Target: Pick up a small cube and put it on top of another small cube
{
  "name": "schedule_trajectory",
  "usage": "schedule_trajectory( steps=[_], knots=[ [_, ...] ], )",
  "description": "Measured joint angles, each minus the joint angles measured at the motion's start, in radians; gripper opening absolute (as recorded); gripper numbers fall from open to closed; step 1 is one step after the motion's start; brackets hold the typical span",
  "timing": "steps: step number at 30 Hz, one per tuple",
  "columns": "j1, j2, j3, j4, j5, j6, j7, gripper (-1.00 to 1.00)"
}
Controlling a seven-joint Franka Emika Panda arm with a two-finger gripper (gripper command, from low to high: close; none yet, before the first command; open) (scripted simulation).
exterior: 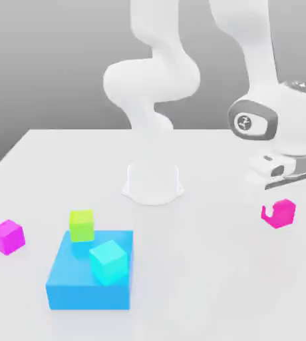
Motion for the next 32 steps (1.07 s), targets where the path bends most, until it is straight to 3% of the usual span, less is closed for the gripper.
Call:
schedule_trajectory(
  steps=[2, 9, 22, 25, 28, 29, 32],
  knots=[
    [-0.004, -0.03, -0.056, -0.008, -0.022, -0.031, 0.08, -1.0],
    [-0.275, -0.151, -0.189, -0.033, -0.067, -0.144, 0.38, -1.0],
    [-0.667, -0.436, -0.401, -0.097, 0.005, -0.348, 0.836, -1.0],
    [-0.77, -0.453, -0.443, -0.105, 0.022, -0.35, 0.941, -1.0],
    [-0.871, -0.362, -0.484, -0.115, 0.036, -0.245, 1.046, -1.0],
    [-0.885, -0.328, -0.491, -0.119, 0.039, -0.206, 1.063, 1.0],
    [-0.885, -0.328, -0.491, -0.119, 0.039, -0.206, 1.063, 1.0]
  ],
)
